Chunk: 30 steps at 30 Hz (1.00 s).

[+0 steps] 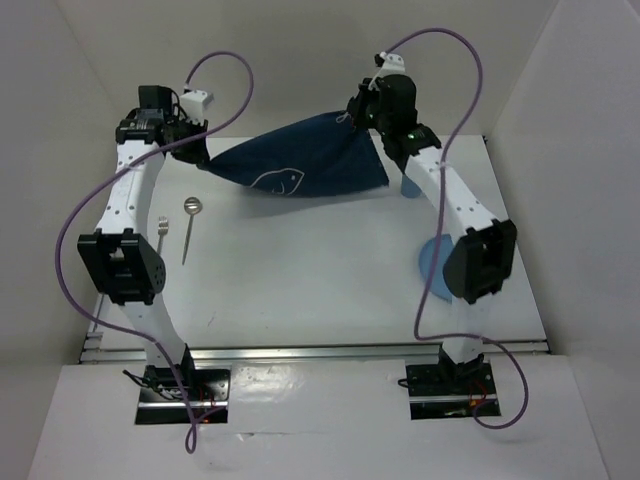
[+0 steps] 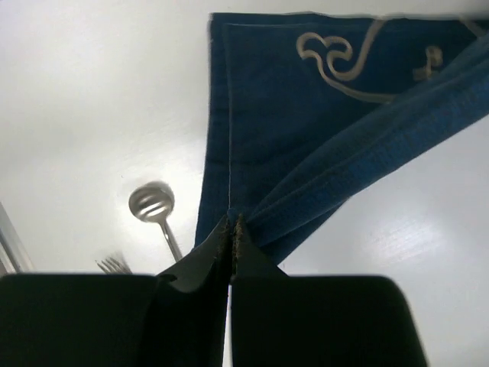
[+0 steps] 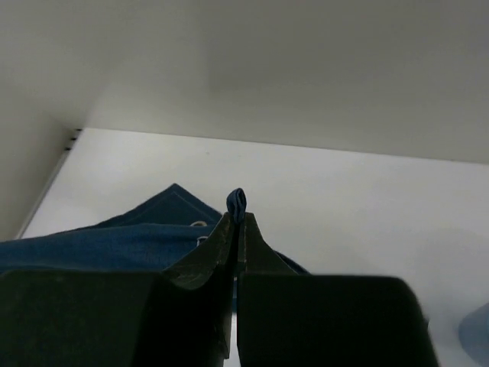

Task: Set the dinner table for one person

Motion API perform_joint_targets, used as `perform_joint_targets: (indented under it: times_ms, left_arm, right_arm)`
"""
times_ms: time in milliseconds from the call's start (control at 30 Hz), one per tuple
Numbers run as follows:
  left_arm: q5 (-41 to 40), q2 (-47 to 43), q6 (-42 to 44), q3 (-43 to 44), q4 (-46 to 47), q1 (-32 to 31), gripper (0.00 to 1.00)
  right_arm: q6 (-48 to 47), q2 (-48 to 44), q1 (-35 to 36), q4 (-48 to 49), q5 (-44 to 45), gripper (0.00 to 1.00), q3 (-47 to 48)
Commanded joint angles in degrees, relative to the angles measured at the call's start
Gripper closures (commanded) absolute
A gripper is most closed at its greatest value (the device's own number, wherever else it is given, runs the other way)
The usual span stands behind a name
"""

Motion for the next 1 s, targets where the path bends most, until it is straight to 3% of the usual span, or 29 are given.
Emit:
perform_joint_targets:
  times_ms: [0,133,167,233,267,300,367,467,600,667,733,833,967]
  left_arm:
    - [-0.49,-7.41,-0.42,-9.90,4.51,-0.52,1.00]
    - [0.12,-12.18,4.49,-25.02,7.61,-0.52,1.00]
    - [-0.58,-14.80,6.94,-28.36,8.40,-1.04,1.00]
    - [0.64,-17.54,10.20,-39.17,10.16,-1.05,0.96]
    - [2.13,-18.59,14.74,-42.42,10.16,-1.74,0.83]
    - [3.97,-20.08,17.48,-47.41,8.42,-1.75,0.76]
    - [8.97,-20.10,22.41,-51.23,4.82,-2.45,0.69]
    - [9.70,-21.32,27.08,-55.46,0.85,-1.93,0.68]
    - [10.23,-23.26,28.75,-53.28,-1.43,0.53,0.66]
    - [11.80,-23.88,29.28,-49.41,-4.68,1.58,0.64]
    - [11.81,-24.40,27.55,-47.21,-5.39,2.47,0.63]
    - [5.41,-22.22,16.04,-46.68,4.17,2.47,0.60]
    - [-0.57,-15.54,8.47,-43.68,5.58,1.33,0.60]
  right_arm:
    - [-3.07,-9.03,1.48,11.36,-2.41,1.00,-14.50]
    - [-2.38,-20.98,1.48,16.98,-4.61,1.00,-36.64]
    - [-0.72,-25.35,1.48,16.99,-5.14,0.96,-40.95]
    - [1.57,-29.07,2.01,16.21,-5.85,0.74,-53.43]
    - [5.41,-32.57,2.01,14.02,-5.85,0.56,-57.22]
    - [7.63,-34.26,2.53,12.70,-5.85,0.33,-64.21]
    - [13.41,-40.56,3.32,9.63,-4.19,0.25,-70.50]
    - [17.31,-50.57,4.03,4.36,3.36,0.22,-76.76]
    - [17.93,-55.10,4.03,-0.39,9.18,0.18,-75.81]
    - [18.45,-52.39,4.03,-3.38,9.18,0.11,-72.73]
    - [20.65,-45.99,4.03,-6.03,7.70,0.11,-70.28]
    - [21.71,-35.44,4.03,-5.42,6.12,0.13,-67.72]
    - [21.10,-23.31,4.03,-4.29,4.98,0.18,-59.91]
